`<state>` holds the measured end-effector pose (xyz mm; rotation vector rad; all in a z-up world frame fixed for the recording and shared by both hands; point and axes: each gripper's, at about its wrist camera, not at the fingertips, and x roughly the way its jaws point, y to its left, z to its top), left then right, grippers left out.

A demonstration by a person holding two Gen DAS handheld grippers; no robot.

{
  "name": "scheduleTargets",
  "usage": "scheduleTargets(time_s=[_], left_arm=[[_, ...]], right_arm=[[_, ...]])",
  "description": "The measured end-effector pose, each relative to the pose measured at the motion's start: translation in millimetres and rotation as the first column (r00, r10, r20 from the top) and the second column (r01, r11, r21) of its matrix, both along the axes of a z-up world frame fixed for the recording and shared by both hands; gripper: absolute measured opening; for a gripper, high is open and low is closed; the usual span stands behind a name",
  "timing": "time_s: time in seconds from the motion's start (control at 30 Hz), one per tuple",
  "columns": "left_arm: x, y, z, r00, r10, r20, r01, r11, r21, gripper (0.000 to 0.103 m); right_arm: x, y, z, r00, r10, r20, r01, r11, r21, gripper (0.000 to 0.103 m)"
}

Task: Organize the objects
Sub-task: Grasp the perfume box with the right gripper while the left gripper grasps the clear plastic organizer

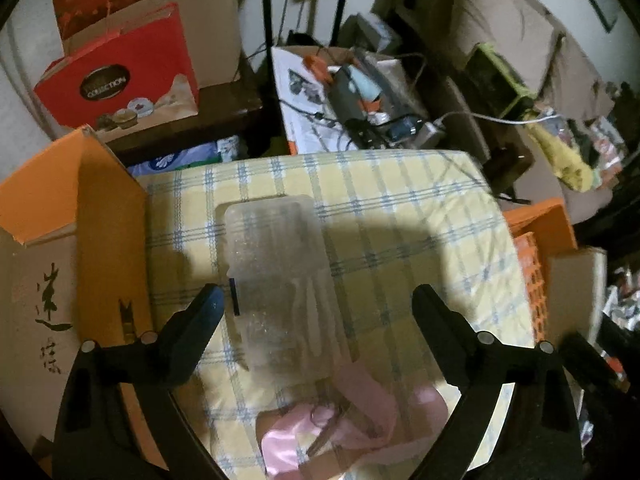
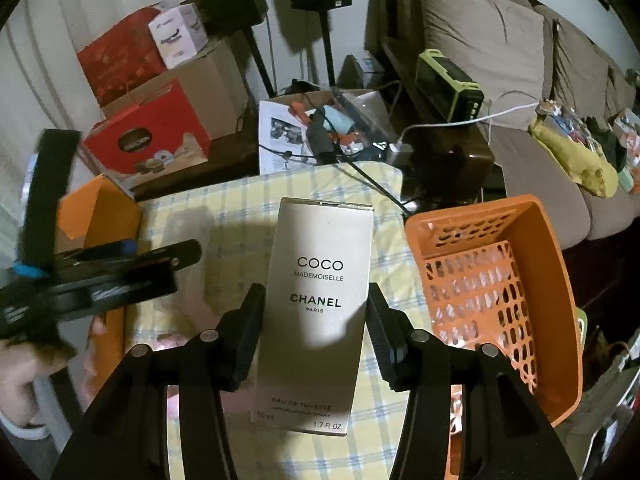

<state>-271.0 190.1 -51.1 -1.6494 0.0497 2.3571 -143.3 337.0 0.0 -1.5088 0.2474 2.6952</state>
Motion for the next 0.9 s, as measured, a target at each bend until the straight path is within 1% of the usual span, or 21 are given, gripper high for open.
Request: scheduleTargets(time_s=[0.07, 0.17, 0.2, 0.27, 0.4, 0.43, 0.47, 0.6, 0.67, 0.7, 0.73, 0.83, 0.9], left_arm=[[-6.2, 2.0, -11.8, 0.999, 0.025, 0.022, -0.025, 1.000, -0.019, 0.093], [-11.5, 6.2, -27.0, 0.998, 0.038, 0.050, -0.036, 0.999, -0.034, 0.093], [-12.3, 7.2, -31.3, 0.998, 0.041, 0.054, -0.039, 0.998, -0.045, 0.094], [-14.2, 8.2, -35.8, 0.998, 0.053, 0.038, -0.050, 0.996, -0.069, 0.093], [-20.4, 6.1, -50.1, 0.994, 0.085, 0.069, -0.079, 0.994, -0.079, 0.093], [-21.9, 5.5, -55.0, 0.993, 0.092, 0.078, -0.085, 0.993, -0.082, 0.095], [-21.5, 6.8, -55.7, 0.995, 0.090, 0.053, -0.084, 0.992, -0.092, 0.095], [-20.3, 13.0, -57.2, 0.997, 0.080, 0.021, -0.077, 0.990, -0.121, 0.094], [-18.6, 15.7, -56.0, 0.997, 0.072, -0.002, -0.072, 0.990, -0.123, 0.088], [-18.0, 16.8, -53.9, 0.998, 0.068, -0.016, -0.070, 0.990, -0.121, 0.075], [-16.1, 18.1, -50.5, 0.998, 0.058, -0.033, -0.061, 0.991, -0.119, 0.066], [-15.6, 21.3, -49.8, 0.999, 0.038, -0.021, -0.040, 0.992, -0.123, 0.066], [-13.9, 20.7, -48.8, 0.999, 0.044, -0.019, -0.046, 0.993, -0.111, 0.066]], right_arm=[[3.0, 2.3, -1.3, 1.000, 0.001, 0.000, -0.001, 1.000, -0.002, 0.050], [5.1, 5.2, -2.9, 1.000, 0.005, 0.003, -0.005, 1.000, -0.005, 0.050], [5.0, 5.4, -3.1, 1.000, 0.005, 0.004, -0.005, 1.000, -0.006, 0.050], [4.5, 5.5, -4.5, 1.000, 0.008, 0.008, -0.008, 1.000, -0.009, 0.050], [4.8, 4.1, -8.0, 1.000, 0.015, 0.014, -0.015, 1.000, -0.009, 0.050], [4.8, 3.0, -8.6, 1.000, 0.018, 0.015, -0.018, 1.000, -0.010, 0.050], [5.1, 2.2, -9.4, 1.000, 0.020, 0.016, -0.020, 1.000, -0.011, 0.050], [5.0, -0.6, -11.1, 0.999, 0.029, 0.020, -0.029, 1.000, -0.009, 0.050], [5.0, -1.5, -11.1, 0.999, 0.031, 0.021, -0.031, 0.999, -0.008, 0.050], [4.9, -0.9, -11.1, 0.999, 0.031, 0.020, -0.031, 0.999, -0.008, 0.050], [5.3, -1.0, -10.6, 0.999, 0.032, 0.018, -0.032, 0.999, -0.008, 0.050], [4.9, -1.4, -10.0, 0.999, 0.030, 0.017, -0.030, 1.000, -0.008, 0.050], [4.9, -1.7, -8.7, 0.999, 0.031, 0.017, -0.031, 0.999, -0.010, 0.050]])
